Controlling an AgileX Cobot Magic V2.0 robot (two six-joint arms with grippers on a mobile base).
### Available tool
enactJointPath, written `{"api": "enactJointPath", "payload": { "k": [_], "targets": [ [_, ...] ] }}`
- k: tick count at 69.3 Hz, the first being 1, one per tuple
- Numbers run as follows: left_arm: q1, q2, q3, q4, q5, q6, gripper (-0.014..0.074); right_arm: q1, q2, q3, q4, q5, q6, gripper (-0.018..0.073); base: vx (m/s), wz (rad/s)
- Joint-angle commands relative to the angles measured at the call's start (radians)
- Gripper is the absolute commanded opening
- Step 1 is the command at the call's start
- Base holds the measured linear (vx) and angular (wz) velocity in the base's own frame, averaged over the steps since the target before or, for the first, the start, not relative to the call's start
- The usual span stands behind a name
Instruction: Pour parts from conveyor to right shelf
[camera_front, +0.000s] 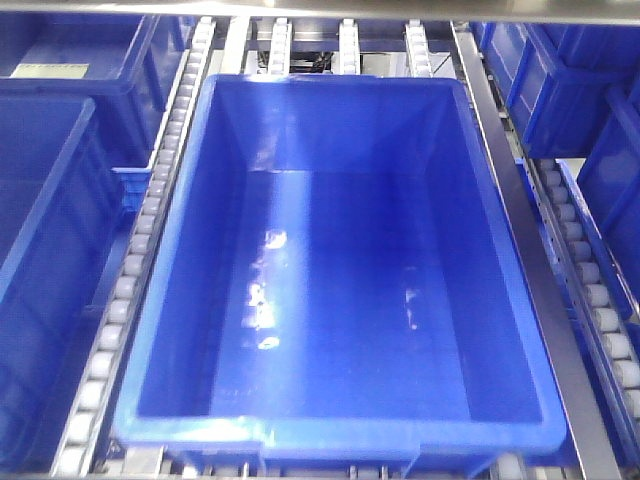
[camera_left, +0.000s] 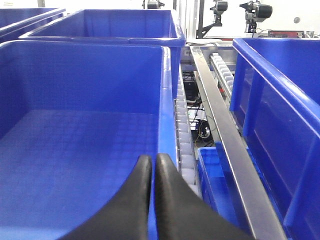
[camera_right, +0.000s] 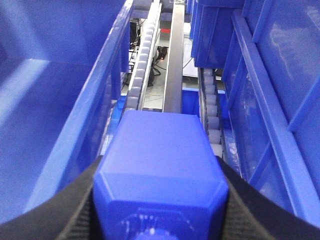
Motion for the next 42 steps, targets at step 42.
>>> {"api": "enactJointPath", "payload": {
  "k": [42],
  "targets": [
    [-0.005, -0.012, -0.02, -0.007, -0.079, -0.008, -0.0006, -0.001, 0.012, -0.029, -0.003, -0.079, -0.001, -0.0005, 0.09, -0.05]
  ]
}}
